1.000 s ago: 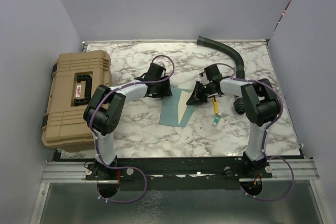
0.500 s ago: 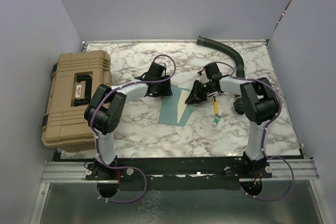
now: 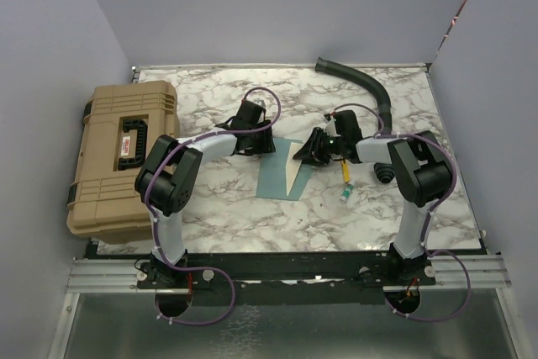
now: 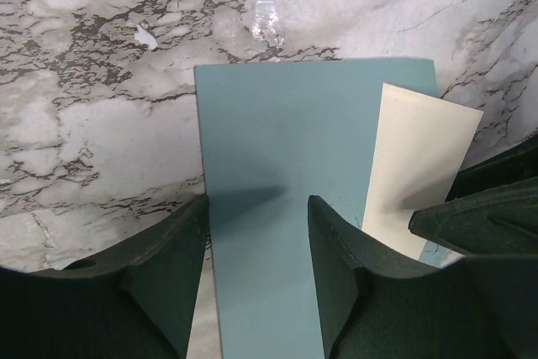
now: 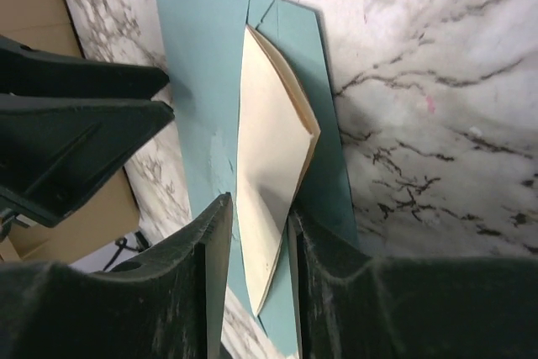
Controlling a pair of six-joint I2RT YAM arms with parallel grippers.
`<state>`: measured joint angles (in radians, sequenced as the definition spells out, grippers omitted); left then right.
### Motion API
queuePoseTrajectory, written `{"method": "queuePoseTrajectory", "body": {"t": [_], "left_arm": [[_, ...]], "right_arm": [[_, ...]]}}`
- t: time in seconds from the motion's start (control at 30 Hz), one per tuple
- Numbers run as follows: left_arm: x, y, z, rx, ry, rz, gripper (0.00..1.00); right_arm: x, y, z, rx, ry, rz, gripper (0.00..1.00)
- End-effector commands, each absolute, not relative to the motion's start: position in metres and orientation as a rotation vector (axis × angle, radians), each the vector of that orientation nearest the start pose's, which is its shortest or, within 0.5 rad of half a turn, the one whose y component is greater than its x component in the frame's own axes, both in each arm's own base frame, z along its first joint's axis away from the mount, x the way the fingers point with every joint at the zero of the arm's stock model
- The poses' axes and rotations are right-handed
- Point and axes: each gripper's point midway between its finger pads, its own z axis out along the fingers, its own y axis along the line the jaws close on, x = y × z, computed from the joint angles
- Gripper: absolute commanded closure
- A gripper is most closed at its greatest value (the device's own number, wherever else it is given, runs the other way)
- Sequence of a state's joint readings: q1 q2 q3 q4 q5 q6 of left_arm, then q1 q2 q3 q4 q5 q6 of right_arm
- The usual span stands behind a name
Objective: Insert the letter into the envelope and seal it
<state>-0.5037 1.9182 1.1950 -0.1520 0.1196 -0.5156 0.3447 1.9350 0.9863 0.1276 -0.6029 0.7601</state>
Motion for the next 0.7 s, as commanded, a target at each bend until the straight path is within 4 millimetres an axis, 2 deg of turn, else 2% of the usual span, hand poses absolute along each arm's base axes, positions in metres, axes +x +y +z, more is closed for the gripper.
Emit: {"method": "queuePoseTrajectory", "body": {"t": [0.0,0.1,0.27,0.53,0.67], "left_arm": [[0.345,-0.239,-0.023,0.028,2.729,-0.477,0.47],[0.346,-0.241,-0.024,0.03,2.728,-0.488,0.47],[0.349,-0.242,-0.025,0.029,2.721,-0.485,0.47],[0.359,-0.239,-0.023,0.006,2.697,-0.449,0.47],[0.362,-0.239,-0.024,0.008,2.696,-0.451,0.47]], "right_arm": [[0.383,0.26,0.033,0.28,2.397,1.212,0.64],[0.388,0.266,0.034,0.286,2.365,1.259,0.68],[0.39,0.268,0.029,0.305,2.413,1.252,0.99],[0.362,0.252,-0.002,0.317,2.768,1.068,1.0],[0.358,0.252,-0.007,0.284,2.831,1.06,1.0]]}}
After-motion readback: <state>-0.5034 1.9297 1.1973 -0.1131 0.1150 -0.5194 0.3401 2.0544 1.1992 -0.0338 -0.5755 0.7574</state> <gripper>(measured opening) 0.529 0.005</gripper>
